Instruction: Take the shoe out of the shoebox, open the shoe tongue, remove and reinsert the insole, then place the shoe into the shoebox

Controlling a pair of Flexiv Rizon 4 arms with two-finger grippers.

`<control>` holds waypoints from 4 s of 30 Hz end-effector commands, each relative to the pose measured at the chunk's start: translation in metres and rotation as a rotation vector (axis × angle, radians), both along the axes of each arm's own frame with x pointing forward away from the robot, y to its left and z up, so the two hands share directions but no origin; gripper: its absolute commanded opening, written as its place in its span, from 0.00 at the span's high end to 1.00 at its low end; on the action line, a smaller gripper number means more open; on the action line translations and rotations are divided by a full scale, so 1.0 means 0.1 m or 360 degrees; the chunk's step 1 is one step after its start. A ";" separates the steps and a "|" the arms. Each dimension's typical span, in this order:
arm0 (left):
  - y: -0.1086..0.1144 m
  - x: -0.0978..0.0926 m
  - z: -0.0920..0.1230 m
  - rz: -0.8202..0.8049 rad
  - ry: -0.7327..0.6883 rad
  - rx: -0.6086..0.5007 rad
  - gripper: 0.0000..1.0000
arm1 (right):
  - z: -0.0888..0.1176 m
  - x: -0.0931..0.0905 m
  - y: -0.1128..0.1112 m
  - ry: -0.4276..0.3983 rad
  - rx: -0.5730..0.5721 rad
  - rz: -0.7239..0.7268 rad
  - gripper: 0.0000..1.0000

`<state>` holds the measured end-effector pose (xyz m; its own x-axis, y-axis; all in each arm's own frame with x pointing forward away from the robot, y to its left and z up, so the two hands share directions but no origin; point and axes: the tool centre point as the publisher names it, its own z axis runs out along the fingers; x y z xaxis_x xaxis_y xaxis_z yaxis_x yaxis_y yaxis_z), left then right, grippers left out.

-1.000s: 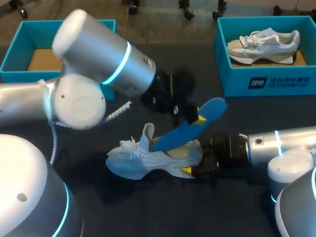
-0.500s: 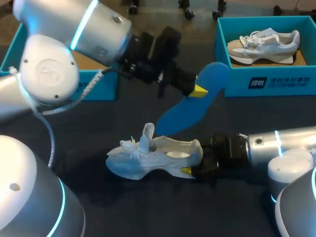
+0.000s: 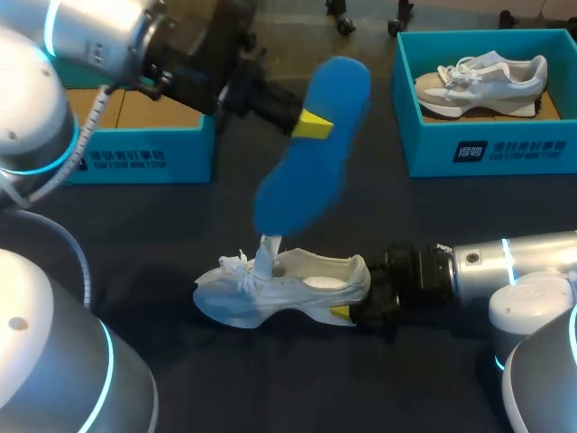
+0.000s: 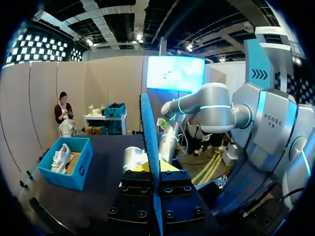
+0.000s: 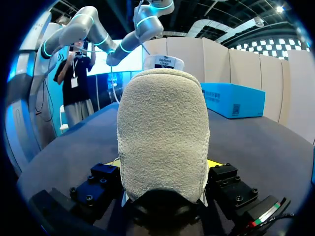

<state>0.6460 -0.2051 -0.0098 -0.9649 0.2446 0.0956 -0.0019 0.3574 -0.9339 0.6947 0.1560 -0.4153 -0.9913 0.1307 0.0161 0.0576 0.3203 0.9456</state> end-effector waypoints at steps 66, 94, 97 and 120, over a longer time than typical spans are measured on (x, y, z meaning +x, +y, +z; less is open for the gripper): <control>0.62 -0.66 0.92 0.0345 0.0354 -0.0301 1.00 | 0.00 0.00 0.02 0.0000 -0.0009 0.0000 1.00; 0.62 -0.67 0.92 0.0343 0.0354 -0.0298 1.00 | 0.35 -0.03 -0.39 0.0149 -0.0668 0.0015 0.00; 0.62 -0.67 0.92 0.0343 0.0354 -0.0298 1.00 | 0.51 -0.01 -0.42 0.0226 -0.0917 0.0015 0.00; 0.62 -0.67 0.92 0.0343 0.0354 -0.0298 1.00 | 1.06 0.00 -0.14 0.0401 -0.2127 0.0000 0.00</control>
